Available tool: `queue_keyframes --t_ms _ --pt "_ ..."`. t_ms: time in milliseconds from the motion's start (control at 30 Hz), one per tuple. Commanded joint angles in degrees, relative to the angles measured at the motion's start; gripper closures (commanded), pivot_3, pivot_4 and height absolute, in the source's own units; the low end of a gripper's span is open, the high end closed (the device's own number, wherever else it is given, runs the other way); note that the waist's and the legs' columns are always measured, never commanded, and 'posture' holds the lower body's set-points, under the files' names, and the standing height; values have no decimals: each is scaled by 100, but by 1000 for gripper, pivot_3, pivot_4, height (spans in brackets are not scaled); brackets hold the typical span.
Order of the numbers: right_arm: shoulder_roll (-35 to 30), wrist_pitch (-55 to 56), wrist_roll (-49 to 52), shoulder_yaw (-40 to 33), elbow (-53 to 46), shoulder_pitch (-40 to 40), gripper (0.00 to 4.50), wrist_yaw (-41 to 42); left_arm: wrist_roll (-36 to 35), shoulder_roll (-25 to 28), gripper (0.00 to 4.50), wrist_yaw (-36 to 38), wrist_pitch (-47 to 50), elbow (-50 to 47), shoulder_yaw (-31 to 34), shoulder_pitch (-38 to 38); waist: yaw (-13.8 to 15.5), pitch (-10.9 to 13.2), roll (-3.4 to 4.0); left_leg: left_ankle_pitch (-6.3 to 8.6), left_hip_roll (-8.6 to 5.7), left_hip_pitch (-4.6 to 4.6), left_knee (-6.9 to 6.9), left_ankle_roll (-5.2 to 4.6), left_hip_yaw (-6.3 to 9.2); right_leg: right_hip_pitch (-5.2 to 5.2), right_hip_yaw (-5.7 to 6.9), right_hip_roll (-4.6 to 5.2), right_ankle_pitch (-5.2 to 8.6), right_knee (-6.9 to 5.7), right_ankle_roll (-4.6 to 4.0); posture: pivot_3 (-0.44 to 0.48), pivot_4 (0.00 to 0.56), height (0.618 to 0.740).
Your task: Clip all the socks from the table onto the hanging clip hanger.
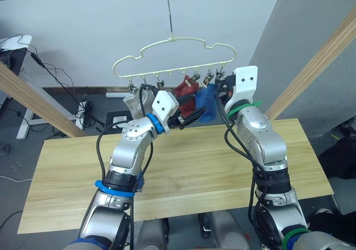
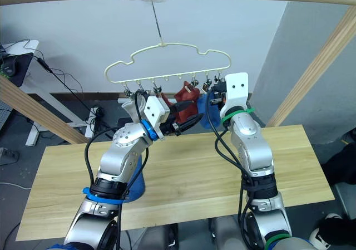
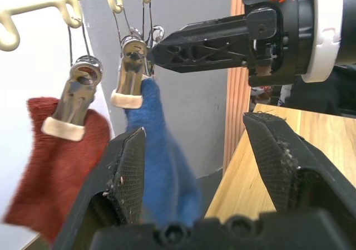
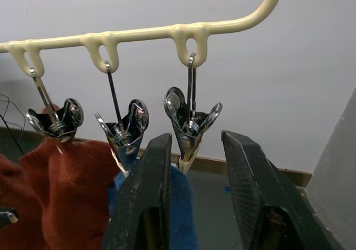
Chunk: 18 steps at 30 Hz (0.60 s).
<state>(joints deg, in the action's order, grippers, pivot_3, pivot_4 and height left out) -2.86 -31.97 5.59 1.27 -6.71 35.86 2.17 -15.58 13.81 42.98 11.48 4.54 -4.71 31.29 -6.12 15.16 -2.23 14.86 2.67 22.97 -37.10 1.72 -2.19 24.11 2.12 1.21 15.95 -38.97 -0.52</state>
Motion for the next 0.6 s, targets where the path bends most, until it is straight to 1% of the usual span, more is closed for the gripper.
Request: queue_keyframes --t_ms 33,367,600 --pt "48 273 -68 -61 54 206 3034 -77 -12 6 1360 -15 -55 -223 -27 14 -1 0 0 0 0 0 0 0 0 0 0 0 0 -1 0 -211 262 740" --pt "202 634 -82 -166 516 476 3034 -275 34 8 1360 -18 -90 -210 -43 -7 4 0 0 0 0 0 0 0 0 0 0 1 0 -1 0 -203 257 740" --pt "258 803 -92 -178 545 494 3034 -392 47 15 1360 -13 -100 -219 -47 -30 4 0 0 0 1 0 1 0 -1 0 0 1 0 -1 -1 -203 257 740"
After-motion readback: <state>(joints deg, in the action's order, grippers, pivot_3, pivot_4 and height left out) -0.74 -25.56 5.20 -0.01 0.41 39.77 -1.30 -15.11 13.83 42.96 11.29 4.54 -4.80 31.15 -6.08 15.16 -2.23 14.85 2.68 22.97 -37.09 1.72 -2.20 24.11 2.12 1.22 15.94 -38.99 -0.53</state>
